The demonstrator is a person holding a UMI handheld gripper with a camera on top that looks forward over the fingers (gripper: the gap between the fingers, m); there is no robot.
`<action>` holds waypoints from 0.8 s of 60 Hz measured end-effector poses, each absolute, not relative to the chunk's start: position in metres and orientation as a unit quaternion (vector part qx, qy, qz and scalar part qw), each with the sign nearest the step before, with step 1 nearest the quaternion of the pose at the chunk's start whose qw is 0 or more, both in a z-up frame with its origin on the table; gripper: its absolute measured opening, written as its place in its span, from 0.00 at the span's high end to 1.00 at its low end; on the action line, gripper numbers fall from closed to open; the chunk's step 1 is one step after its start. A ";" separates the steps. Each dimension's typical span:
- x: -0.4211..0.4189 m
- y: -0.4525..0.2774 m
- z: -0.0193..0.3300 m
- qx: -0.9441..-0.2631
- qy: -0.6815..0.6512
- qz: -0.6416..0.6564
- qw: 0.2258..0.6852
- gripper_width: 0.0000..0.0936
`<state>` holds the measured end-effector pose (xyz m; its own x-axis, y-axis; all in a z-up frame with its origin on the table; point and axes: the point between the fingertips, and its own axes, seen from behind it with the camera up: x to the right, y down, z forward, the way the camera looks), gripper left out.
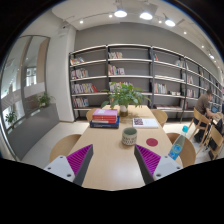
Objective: Pour water
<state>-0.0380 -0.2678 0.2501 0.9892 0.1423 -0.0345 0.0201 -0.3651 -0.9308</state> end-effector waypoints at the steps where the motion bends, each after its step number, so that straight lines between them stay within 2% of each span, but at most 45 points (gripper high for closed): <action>1: -0.037 -0.267 0.250 -0.823 -0.048 0.054 0.563 0.09; 7: -0.014 -0.267 0.242 -0.823 -0.035 0.045 0.565 0.10; 30: 0.183 -0.262 0.147 -0.841 0.041 -0.023 0.539 0.11; 48: 0.269 -0.165 0.122 -0.828 0.053 -0.034 0.557 0.10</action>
<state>0.2688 -0.1653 0.1216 0.9920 -0.1265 -0.0031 -0.0505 -0.3731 -0.9264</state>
